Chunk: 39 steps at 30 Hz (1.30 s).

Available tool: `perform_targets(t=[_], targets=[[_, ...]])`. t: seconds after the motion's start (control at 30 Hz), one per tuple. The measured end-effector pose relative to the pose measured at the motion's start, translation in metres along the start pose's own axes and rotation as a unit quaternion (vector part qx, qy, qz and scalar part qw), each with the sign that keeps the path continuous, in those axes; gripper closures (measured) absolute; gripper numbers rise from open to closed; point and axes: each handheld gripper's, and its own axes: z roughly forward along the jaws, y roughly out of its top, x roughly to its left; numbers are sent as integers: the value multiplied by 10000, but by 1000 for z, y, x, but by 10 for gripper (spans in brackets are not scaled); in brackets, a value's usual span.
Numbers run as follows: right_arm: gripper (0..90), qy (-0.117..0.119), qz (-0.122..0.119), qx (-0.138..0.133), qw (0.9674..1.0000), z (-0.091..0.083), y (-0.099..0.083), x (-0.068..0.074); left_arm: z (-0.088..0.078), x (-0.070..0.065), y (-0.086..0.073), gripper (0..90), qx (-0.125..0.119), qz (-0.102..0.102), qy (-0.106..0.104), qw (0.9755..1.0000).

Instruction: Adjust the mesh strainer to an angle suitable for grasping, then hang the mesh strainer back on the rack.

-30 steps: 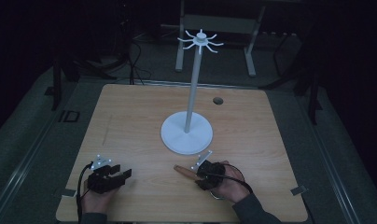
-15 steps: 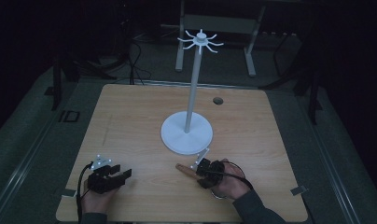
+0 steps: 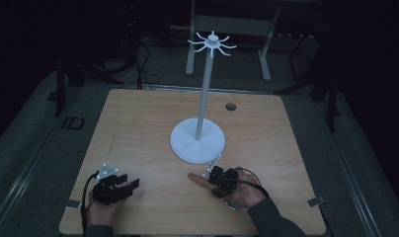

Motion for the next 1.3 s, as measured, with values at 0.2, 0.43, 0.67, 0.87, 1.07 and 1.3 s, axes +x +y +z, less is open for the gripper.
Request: perform_targets(t=[0.2,0.43,0.67,0.87,1.07,1.3], targets=[[690,-20,2,-38,10000,0,-1,-1,0,0,0,436,-6,-5,1,10000],[691,-51,1,-66,10000,0,-1,-1,0,0,0,436,-15,-18,0,10000],[691,-90,19,-132,9999,0,-2,-1,0,0,0,436,-20,-15,5,10000],[692,-108,52,-233,9997,0,-3,1,0,0,0,436,-11,-9,6,10000],[691,-117,98,-412,9990,-3,-4,0,0,0,0,436,-36,-49,1,10000],[692,-184,148,-533,9983,-6,-5,0,0,0,0,436,-26,-31,7,10000]])
